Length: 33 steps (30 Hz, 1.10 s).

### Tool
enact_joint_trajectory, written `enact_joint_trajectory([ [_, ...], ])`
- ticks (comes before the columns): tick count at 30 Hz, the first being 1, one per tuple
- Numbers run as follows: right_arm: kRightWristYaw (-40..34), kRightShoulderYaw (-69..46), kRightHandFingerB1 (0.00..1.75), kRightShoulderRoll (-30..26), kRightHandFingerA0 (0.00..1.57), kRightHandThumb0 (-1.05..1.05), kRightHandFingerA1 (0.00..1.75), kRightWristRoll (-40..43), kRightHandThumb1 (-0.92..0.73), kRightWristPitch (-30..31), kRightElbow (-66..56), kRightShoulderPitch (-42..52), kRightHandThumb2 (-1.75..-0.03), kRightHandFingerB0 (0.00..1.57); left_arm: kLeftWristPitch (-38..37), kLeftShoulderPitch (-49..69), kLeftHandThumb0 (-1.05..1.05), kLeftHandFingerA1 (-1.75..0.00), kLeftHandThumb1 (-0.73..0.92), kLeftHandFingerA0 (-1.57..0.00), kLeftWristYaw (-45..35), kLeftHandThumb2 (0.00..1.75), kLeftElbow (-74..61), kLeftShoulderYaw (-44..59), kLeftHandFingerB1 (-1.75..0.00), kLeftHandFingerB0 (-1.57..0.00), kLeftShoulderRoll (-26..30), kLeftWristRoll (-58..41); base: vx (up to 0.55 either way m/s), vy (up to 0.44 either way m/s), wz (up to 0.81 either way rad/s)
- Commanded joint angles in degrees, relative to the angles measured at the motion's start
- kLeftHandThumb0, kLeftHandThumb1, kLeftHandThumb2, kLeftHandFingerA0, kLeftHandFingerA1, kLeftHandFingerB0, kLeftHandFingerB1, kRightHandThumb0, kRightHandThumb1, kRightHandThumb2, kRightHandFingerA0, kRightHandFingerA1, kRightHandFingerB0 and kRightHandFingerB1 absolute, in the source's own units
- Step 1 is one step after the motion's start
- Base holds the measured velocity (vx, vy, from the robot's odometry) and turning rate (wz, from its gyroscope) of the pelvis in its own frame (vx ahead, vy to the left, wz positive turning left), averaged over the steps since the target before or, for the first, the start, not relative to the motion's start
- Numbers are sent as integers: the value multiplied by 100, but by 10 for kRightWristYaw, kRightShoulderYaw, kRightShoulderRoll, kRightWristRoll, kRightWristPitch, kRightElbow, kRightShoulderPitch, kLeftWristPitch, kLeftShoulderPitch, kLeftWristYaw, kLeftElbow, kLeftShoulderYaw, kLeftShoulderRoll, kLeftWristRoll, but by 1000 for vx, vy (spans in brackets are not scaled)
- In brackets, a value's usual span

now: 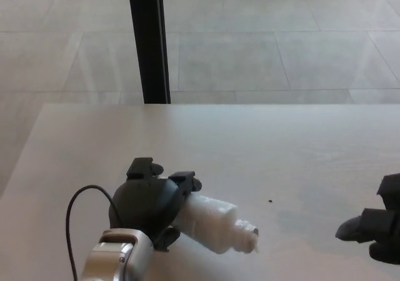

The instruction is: The robot uses its left hand to to lift the bottle kept on the middle of the desk and tilts it towards its right hand. It then uses its right hand to rotate its cap to open it and places the bottle and cap back on the desk

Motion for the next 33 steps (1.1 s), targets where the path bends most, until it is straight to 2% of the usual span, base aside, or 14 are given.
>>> enact_joint_trajectory([
  [1, 79, -198, 51, 74, 96, -38, 132, 294, -68, 169, -27, 247, -62, 76, 129, -11, -36, -78, 48, -84, -316, 82, 75, -146, -63, -63, 102, 223, 0, 0, 0],
  [9, 92, -237, 50, 88, 100, -39, 113, 315, -69, 161, -16, 267, -60, 78, 173, -27, -32, -61, 61, -82, -336, 56, 65, -145, -53, -71, 73, 186, 0, 0, 0],
  [10, 93, -240, 51, 91, 101, -40, 114, 317, -68, 161, -19, 269, -61, 79, 183, -30, -36, -74, 47, -74, -346, 87, 62, -143, -65, -60, 67, 178, 0, 0, 0],
  [12, 101, -245, 51, 95, 101, -42, 116, 320, -68, 164, -25, 272, -61, 79, 187, -33, -41, -72, 49, -70, -357, 88, 60, -143, -63, -57, 63, 168, 0, 0, 0],
  [13, 104, -246, 51, 98, 99, -42, 120, 322, -68, 165, -28, 274, -62, 79, 180, -41, -45, -53, 66, -63, -382, 59, 52, -145, -47, -54, 66, 157, 0, 0, 0],
  [15, 105, -248, 51, 101, 98, -40, 120, 325, -69, 162, -27, 276, -60, 78, 181, -44, -48, -53, 65, -60, -392, 59, 44, -144, -47, -51, 64, 148, 0, 0, 0],
  [16, 109, -249, 50, 103, 99, -40, 119, 326, -69, 166, -31, 278, -60, 78, 186, -41, -49, -62, 48, -47, -391, 87, 31, -137, -53, -31, 64, 138, 0, 0, 0],
  [18, 110, -249, 50, 107, 102, -42, 117, 325, -67, 166, -32, 277, -62, 79, 197, -33, -47, -47, 66, -33, -389, 59, 7, -120, -40, -31, 62, 115, 0, 0, 0],
  [21, 111, -248, 47, 115, 102, -43, 113, 325, -68, 161, -30, 274, -60, 76, 220, -10, -57, -46, 62, -13, -361, 74, -22, -70, -40, -15, 49, 57, 0, 0, 0],
  [23, 128, -248, 38, 123, 87, -51, 107, 333, -68, 179, -42, 276, -61, 55, 219, 24, -65, -23, 55, 0, -316, 78, -42, -8, -8, 0, 32, 3, 0, 0, 0],
  [28, 161, -253, 35, 129, 77, -59, 98, 348, -64, 205, -57, 279, -61, 40, 176, 75, -71, 0, 63, 0, -270, 59, -75, 95, 0, 0, 7, -72, 0, 0, 0],
  [29, 165, -255, 49, 130, 74, -67, 91, 351, -56, 206, -57, 279, -91, 33, 167, 83, -76, 0, 56, 0, -263, 74, -80, 112, 0, 0, 1, -81, 0, 0, 0],
  [30, 170, -256, 35, 130, 72, -64, 91, 362, -62, 203, -55, 278, -63, 36, 153, 98, -84, 0, 59, 0, -256, 76, -92, 155, 0, 0, -10, -112, 0, 0, 0],
  [33, 174, -262, 34, 133, 69, -60, 84, 360, -66, 207, -54, 274, -60, 38, 150, 108, -87, 0, 59, 0, -261, 78, -101, 185, 0, 0, -16, -122, 0, 0, 0],
])
